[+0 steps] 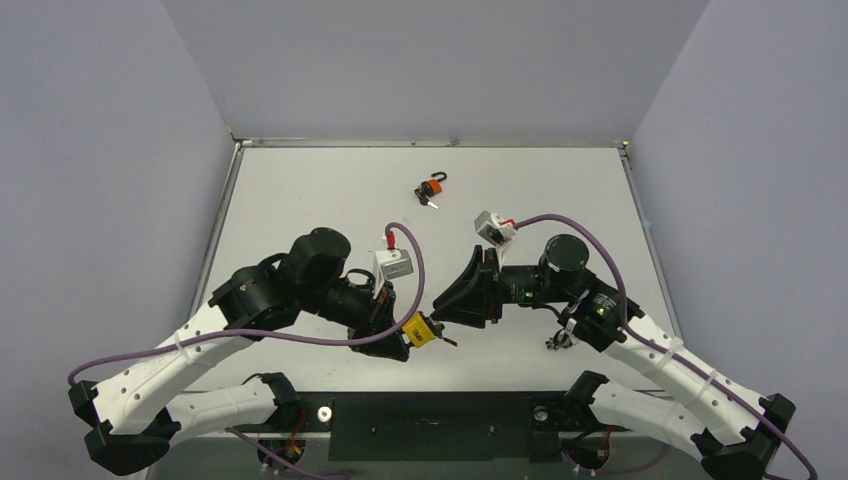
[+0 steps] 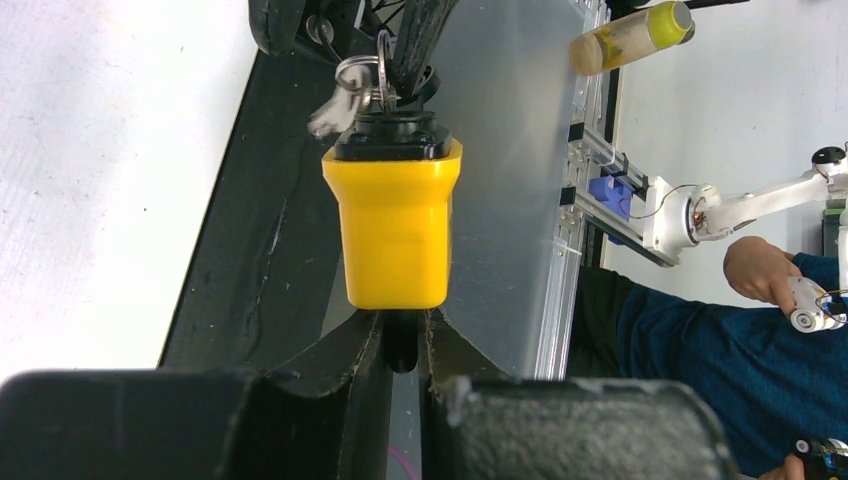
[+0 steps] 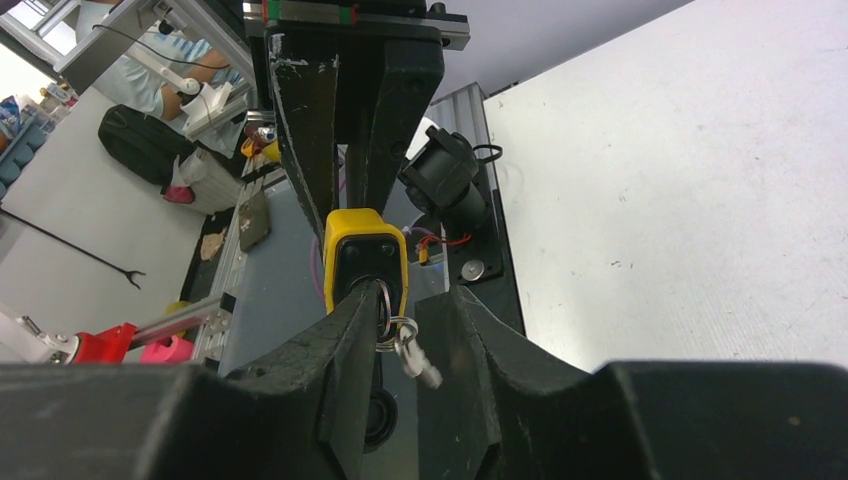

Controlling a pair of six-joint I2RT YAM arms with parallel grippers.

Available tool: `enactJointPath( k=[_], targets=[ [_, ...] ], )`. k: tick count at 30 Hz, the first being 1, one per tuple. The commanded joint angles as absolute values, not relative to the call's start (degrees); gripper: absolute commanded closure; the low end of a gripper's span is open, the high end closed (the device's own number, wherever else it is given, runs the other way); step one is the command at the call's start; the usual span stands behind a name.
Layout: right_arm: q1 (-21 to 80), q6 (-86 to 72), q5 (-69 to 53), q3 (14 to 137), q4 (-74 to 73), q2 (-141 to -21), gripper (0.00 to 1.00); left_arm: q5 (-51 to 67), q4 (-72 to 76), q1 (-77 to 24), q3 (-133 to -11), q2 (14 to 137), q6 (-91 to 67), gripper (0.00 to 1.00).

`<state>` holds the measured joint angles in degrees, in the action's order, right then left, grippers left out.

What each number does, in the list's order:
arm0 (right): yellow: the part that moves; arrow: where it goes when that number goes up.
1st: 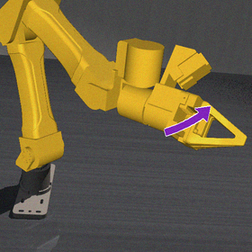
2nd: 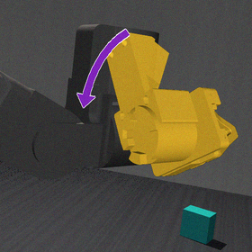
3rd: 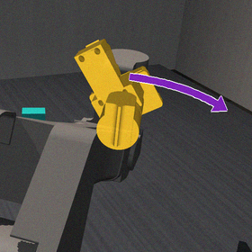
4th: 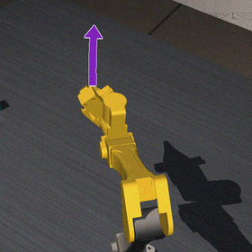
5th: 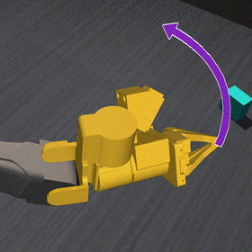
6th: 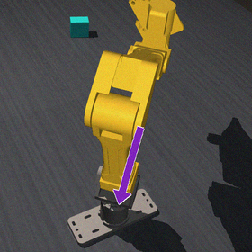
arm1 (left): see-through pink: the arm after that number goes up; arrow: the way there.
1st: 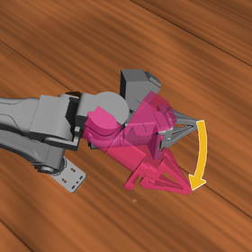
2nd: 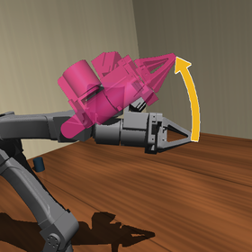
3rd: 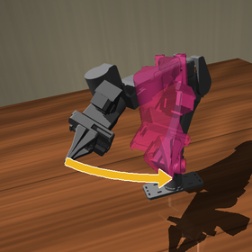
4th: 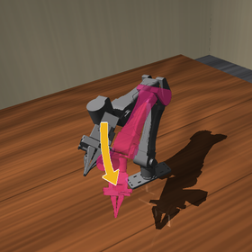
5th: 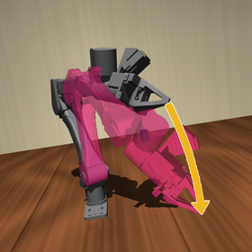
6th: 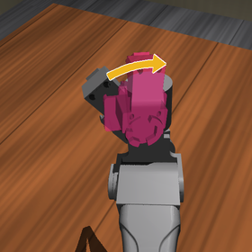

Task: Lock with the key
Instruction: Lock the lock, then place the lock at the center of the board.

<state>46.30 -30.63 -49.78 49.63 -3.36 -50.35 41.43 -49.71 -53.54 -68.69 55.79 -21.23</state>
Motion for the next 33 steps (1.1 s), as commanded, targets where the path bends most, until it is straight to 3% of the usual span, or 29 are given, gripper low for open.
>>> enactJointPath(
  k=[1, 5, 9, 14, 23, 27, 33],
  targets=[
    [46.9, -30.5, -51.0, 48.7, -0.8, -49.2, 0.72, 43.4, -45.3, -53.8, -69.1, 54.4, -20.9, 1.00],
    [47.4, -31.6, -52.5, 48.1, 1.9, -49.4, 0.79, 43.5, -44.8, -53.8, -69.0, 54.4, -21.1, 1.00],
    [47.5, -31.8, -52.4, 47.4, 2.5, -49.1, 0.99, 43.3, -44.6, -53.7, -68.8, 54.4, -21.3, 1.00],
    [44.9, -30.2, -48.9, 46.6, -0.9, -46.8, 1.00, 41.1, -46.7, -53.6, -69.3, 54.2, -19.7, 1.00],
    [29.4, -32.1, -48.9, 42.5, -3.7, -39.7, 1.00, 39.3, -50.0, -52.8, -70.1, 53.9, -16.7, 1.00],
    [27.2, -31.4, -37.5, 43.9, -8.7, -39.7, 1.00, 34.5, -46.7, -52.1, -70.1, 55.6, -19.4, 1.00],
    [20.0, -34.1, -5.4, 50.8, -23.5, -48.4, 1.00, 34.4, -19.8, -47.4, -70.0, 67.6, -33.4, 1.00]
  ],
)
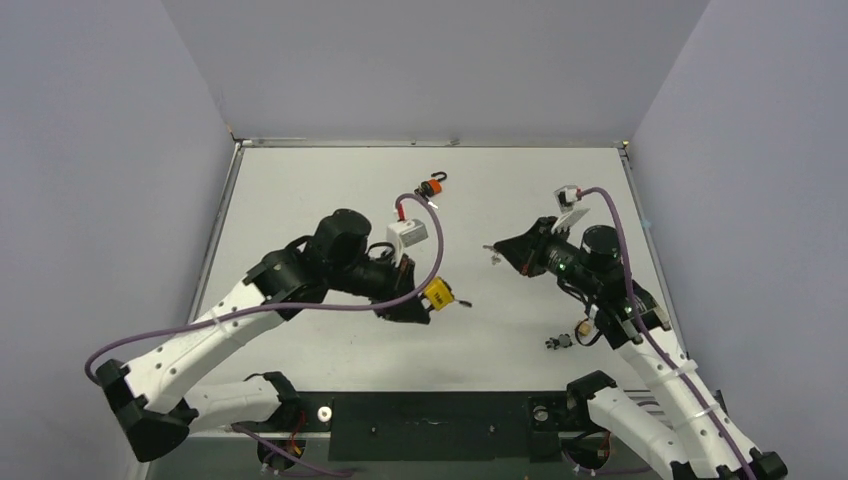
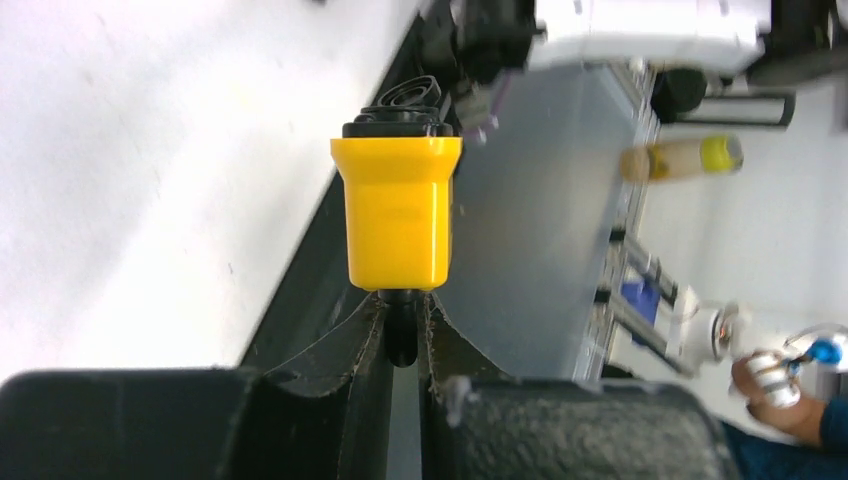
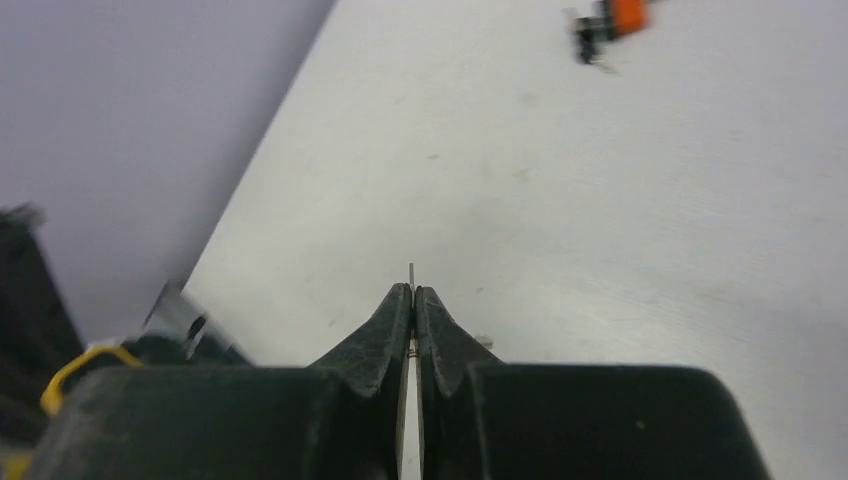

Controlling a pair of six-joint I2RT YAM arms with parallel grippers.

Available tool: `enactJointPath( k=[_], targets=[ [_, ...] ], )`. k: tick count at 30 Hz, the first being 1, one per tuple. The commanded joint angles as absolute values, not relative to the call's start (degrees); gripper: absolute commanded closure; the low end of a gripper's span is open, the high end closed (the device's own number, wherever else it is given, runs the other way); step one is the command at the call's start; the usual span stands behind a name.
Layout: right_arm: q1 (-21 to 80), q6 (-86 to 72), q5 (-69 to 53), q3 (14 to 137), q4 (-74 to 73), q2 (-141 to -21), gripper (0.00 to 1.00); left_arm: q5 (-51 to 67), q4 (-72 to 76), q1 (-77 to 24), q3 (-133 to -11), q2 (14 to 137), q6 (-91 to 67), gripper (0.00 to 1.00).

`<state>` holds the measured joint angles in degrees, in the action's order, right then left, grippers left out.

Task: Lock with the key
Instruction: Place the lock at the center of the board, then place the key at the center of the board.

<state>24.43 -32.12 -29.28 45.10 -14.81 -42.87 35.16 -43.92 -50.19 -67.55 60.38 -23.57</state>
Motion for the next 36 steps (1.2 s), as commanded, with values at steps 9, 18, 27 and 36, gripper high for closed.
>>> enactJointPath(
  k=[9, 18, 27, 36],
  targets=[
    [1.9, -40.0, 1.4, 54.0, -21.5, -66.7, 1.00, 36.0, 10.9, -44.8, -86.4, 103.0, -47.1, 1.00],
    [-4.8, -42.6, 1.9, 54.5, -15.0, -80.1, 1.00, 35.4, 10.5, -45.0, -114.0, 135.9, -54.6, 1.00],
    [-4.6, -42.8, 3.9, 58.1, -14.9, -90.5, 1.00, 33.6, 3.5, -45.3, -138.8, 158.7, -64.4, 1.00],
    [-4.1, -41.7, 3.3, 58.5, -13.6, -95.1, 0.98, 34.6, 7.2, -45.3, -138.1, 162.1, -71.5, 0.79]
  ],
)
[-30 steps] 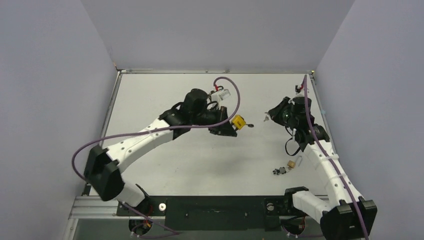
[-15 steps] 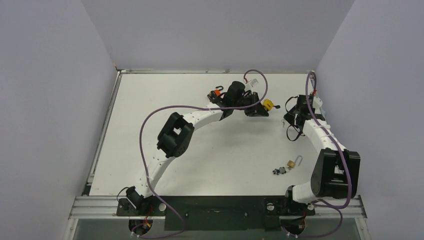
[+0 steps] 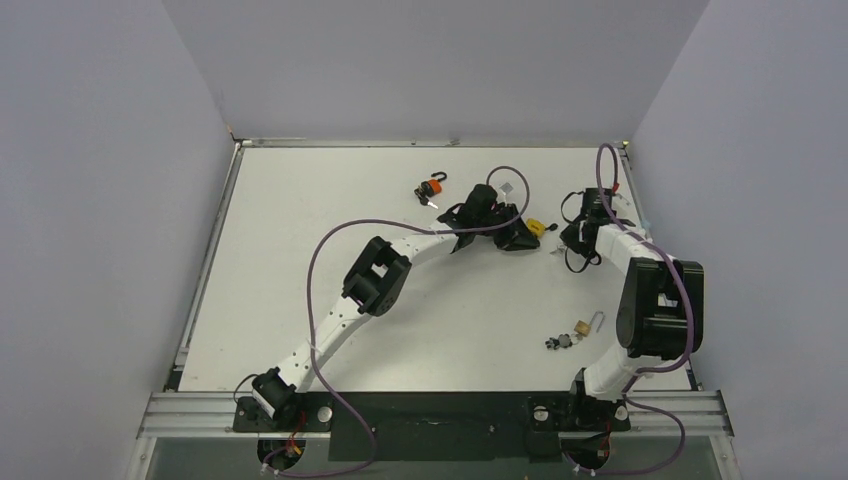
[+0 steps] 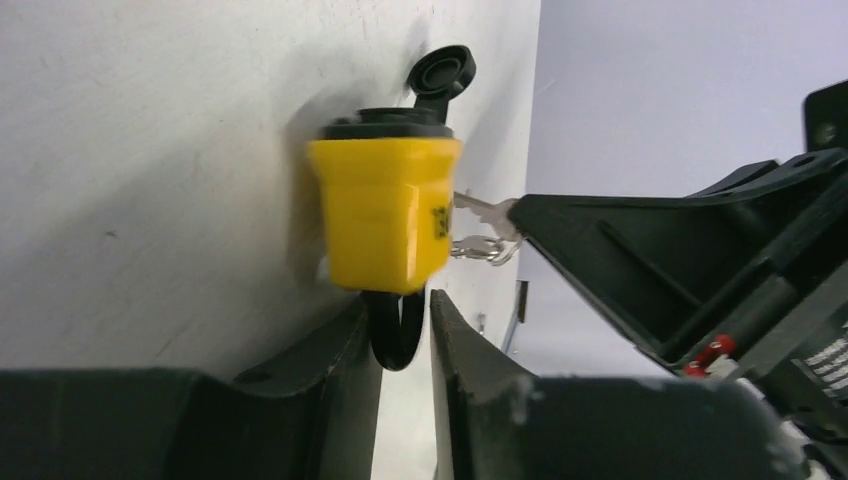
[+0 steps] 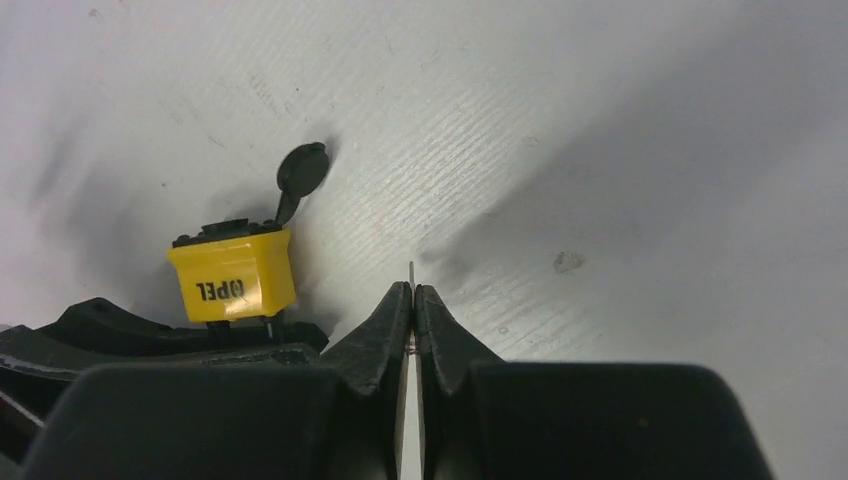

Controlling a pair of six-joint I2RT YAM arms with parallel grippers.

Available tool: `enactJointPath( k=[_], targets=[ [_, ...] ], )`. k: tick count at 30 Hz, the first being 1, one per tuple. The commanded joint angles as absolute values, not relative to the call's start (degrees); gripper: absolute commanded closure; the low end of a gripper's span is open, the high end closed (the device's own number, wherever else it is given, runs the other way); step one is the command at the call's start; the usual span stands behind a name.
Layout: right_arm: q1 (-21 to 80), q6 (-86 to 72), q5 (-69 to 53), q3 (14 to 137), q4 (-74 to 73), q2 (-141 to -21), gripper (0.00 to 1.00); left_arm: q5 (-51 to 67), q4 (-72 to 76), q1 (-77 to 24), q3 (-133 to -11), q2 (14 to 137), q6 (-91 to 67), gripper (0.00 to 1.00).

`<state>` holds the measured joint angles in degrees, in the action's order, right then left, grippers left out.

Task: Lock with the key
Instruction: Place the key at the center of the board.

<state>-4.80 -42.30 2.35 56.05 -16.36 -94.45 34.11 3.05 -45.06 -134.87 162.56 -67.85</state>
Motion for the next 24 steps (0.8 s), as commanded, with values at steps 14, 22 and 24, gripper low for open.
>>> enactJointPath(
  k=[14, 22, 24],
  targets=[
    [-2.1, -39.5, 6.7, 65.1, -21.8, -92.6, 0.41, 27.4, -7.9, -44.2, -114.7, 137.5, -55.2, 0.57],
    [-0.9, -42.8, 9.5, 60.8, -30.5, -81.6, 0.32, 29.1, -15.8, -44.5, -118.9, 137.4, -50.7, 0.51],
    [-0.4, -43.1, 10.3, 58.5, -33.4, -77.8, 0.32, 28.8, -18.0, -44.6, -119.4, 136.9, -49.7, 0.50]
  ],
)
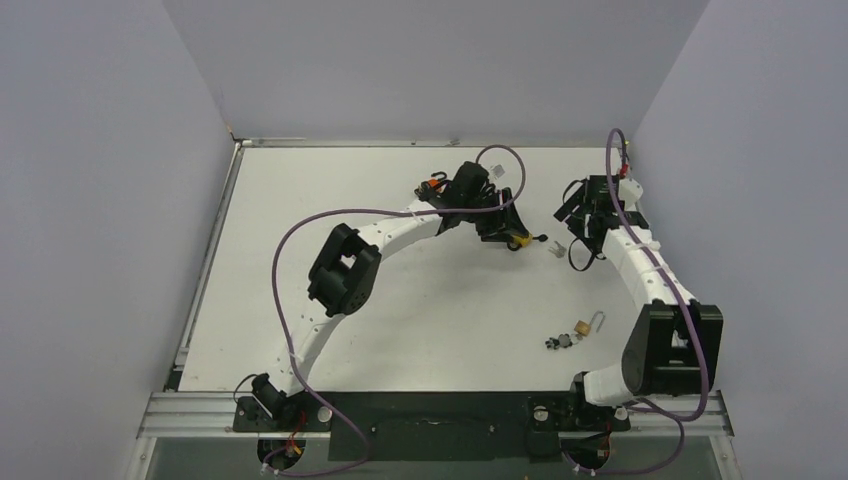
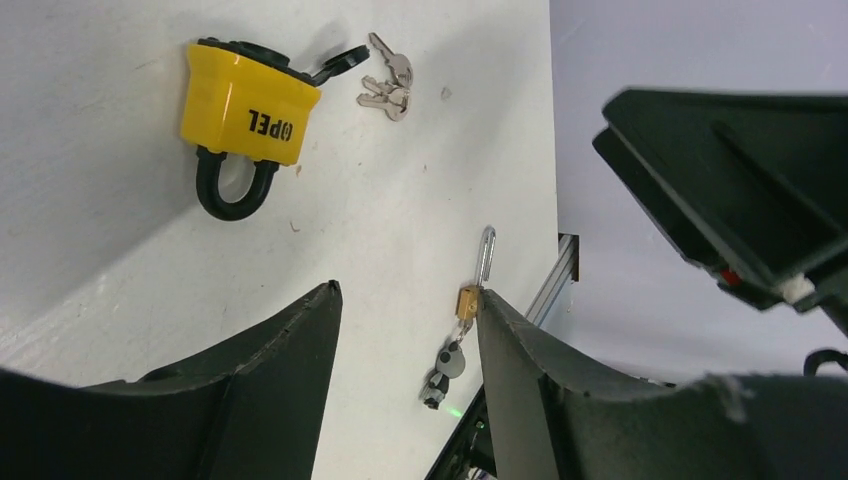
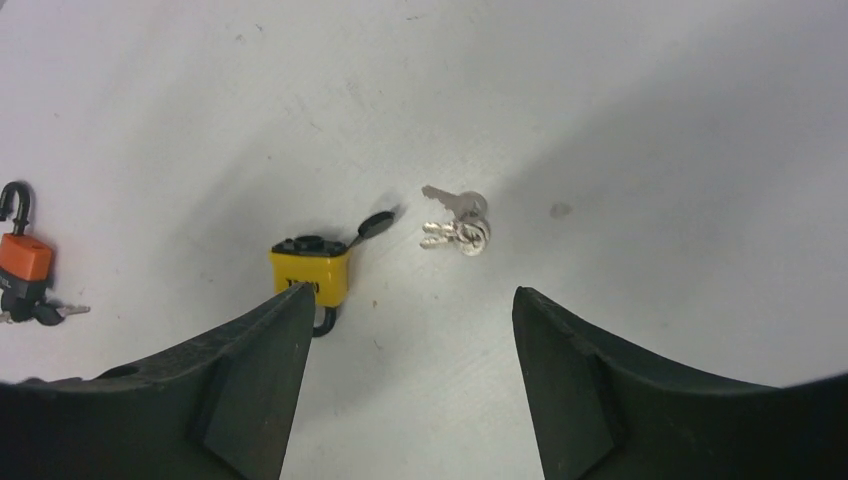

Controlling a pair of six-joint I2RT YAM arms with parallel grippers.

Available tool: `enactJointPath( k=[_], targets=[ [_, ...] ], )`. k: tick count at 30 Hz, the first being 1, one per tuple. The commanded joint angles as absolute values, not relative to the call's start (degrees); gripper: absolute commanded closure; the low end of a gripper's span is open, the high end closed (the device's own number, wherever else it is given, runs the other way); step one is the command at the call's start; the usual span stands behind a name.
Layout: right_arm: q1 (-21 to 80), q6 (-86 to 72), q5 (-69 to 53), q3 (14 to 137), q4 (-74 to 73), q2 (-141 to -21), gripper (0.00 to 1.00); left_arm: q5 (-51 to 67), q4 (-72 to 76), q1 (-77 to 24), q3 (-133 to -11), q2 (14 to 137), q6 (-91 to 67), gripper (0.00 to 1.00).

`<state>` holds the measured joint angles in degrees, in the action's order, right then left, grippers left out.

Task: Lock with the key
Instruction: Place the key at the center of the board, then pick up the lock from the center of the board.

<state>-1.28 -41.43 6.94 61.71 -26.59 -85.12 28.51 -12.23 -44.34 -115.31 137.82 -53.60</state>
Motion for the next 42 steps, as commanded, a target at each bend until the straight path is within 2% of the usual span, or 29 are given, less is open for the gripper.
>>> enactJointPath(
  k=[1, 5, 11, 21, 30, 42],
  targets=[
    [-0.3, -43.4, 11.2, 57.6, -34.4, -76.2, 0.32, 28.5, -17.6, -44.8, -118.6, 136.1, -49.2, 0.50],
    [0.3, -47.4, 11.2, 52.5, -43.2, -66.6, 0.31, 26.7, -12.3, -45.2, -106.7, 125.9, -49.7, 0.49],
    [1.0, -55.3, 13.6, 49.1, -57.7, -60.7, 0.33, 22.7, -3.4, -47.2, -84.7, 110.4, -51.3, 0.48],
    [-1.4, -61.4, 16.8, 41.1, -63.0, -54.9, 0.36, 18.6, 4.0, -50.5, -61.5, 92.2, -51.6, 0.48],
    [-7.1, -58.5, 10.8, 35.0, -47.5, -63.2, 0.36, 18.5, 6.0, -50.3, -54.2, 84.6, -50.4, 0.48],
    [-13.0, -55.9, 8.8, 32.0, -37.7, -65.1, 0.38, 21.8, 6.7, -48.7, -52.3, 83.2, -48.5, 0.47]
  ],
)
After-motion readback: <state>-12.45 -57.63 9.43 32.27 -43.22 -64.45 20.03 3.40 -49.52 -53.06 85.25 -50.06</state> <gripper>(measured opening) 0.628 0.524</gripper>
